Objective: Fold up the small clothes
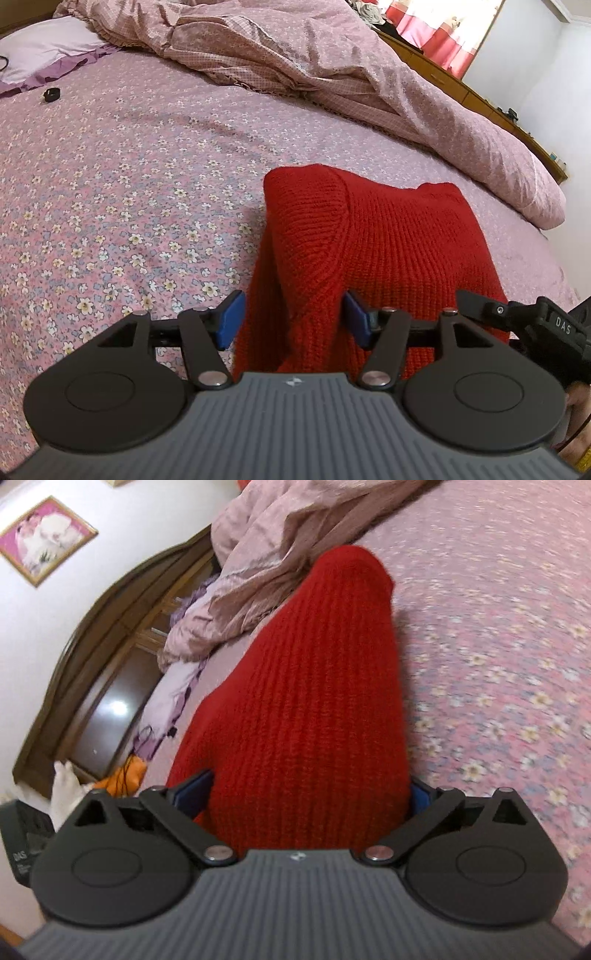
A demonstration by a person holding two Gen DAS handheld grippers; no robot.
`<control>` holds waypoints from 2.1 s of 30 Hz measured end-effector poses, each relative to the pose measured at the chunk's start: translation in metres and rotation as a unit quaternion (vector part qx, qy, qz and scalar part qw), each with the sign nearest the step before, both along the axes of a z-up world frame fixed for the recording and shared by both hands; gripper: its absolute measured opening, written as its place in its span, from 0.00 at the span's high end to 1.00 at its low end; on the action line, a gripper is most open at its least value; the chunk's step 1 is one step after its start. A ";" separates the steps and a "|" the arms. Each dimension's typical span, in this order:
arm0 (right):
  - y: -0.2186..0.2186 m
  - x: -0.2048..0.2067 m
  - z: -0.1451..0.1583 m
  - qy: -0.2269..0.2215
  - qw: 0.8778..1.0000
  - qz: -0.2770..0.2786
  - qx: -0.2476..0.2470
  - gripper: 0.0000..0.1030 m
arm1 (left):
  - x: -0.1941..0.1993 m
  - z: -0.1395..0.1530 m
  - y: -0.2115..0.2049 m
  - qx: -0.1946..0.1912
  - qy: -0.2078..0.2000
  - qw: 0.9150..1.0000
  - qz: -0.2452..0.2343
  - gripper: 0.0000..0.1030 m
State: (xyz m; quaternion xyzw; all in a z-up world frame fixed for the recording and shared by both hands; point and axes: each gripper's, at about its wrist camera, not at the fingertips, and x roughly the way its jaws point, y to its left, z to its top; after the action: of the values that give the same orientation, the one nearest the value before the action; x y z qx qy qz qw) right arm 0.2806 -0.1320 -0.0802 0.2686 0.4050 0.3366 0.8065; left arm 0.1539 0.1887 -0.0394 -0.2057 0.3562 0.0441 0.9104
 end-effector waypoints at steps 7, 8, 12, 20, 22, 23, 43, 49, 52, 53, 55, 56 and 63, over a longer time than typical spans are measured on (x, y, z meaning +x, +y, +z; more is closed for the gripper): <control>-0.011 0.000 0.006 0.008 0.998 0.002 0.058 0.32 | -0.001 0.000 0.000 -0.011 -0.005 1.000 0.002 0.37; -0.012 -0.002 0.009 0.002 0.998 0.001 0.065 0.33 | -0.001 0.000 -0.001 -0.011 -0.007 1.000 0.002 0.37; -0.020 -0.014 0.026 -0.027 0.995 -0.006 0.095 0.39 | -0.002 0.008 -0.011 -0.020 -0.020 1.000 -0.007 0.37; -0.073 -0.040 0.058 -0.052 0.992 -0.059 0.102 0.40 | 0.002 0.021 -0.069 -0.020 -0.034 0.996 -0.085 0.38; -0.093 -0.046 0.060 -0.046 0.992 -0.071 0.095 0.40 | 0.004 0.022 -0.087 -0.019 -0.031 0.994 -0.108 0.38; -0.103 -0.049 0.060 -0.043 0.992 -0.077 0.092 0.40 | 0.005 0.023 -0.096 -0.019 -0.029 0.992 -0.119 0.38; -0.183 -0.082 0.004 0.025 0.983 -0.157 0.091 0.36 | 0.007 0.021 -0.166 0.032 0.004 0.985 -0.172 0.37; -0.186 -0.093 -0.001 0.034 0.982 -0.181 0.037 0.24 | 0.006 0.021 -0.174 0.032 0.009 0.983 -0.179 0.37; -0.189 -0.102 0.007 0.020 0.982 -0.187 0.007 0.23 | 0.002 0.025 -0.180 0.049 0.008 0.982 -0.180 0.37; -0.188 -0.106 0.012 0.012 0.982 -0.188 -0.008 0.23 | 0.001 0.025 -0.181 0.054 0.007 0.982 -0.180 0.37; -0.187 -0.114 0.024 -0.014 0.981 -0.190 -0.046 0.24 | -0.002 0.027 -0.184 0.061 0.008 0.982 -0.178 0.37; -0.185 -0.118 0.031 -0.030 0.979 -0.191 -0.065 0.24 | -0.003 0.028 -0.185 0.063 0.009 0.982 -0.177 0.37; -0.172 -0.147 0.070 -0.140 0.969 -0.173 -0.105 0.69 | -0.016 0.031 -0.190 0.085 0.010 0.981 -0.173 0.37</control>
State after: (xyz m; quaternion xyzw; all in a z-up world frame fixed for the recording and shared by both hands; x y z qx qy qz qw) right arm 0.1340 -0.3043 -0.0106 0.1991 0.2686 0.1818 0.9248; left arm 0.1378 -0.0016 -0.0080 -0.0621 0.3904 -0.0815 0.9149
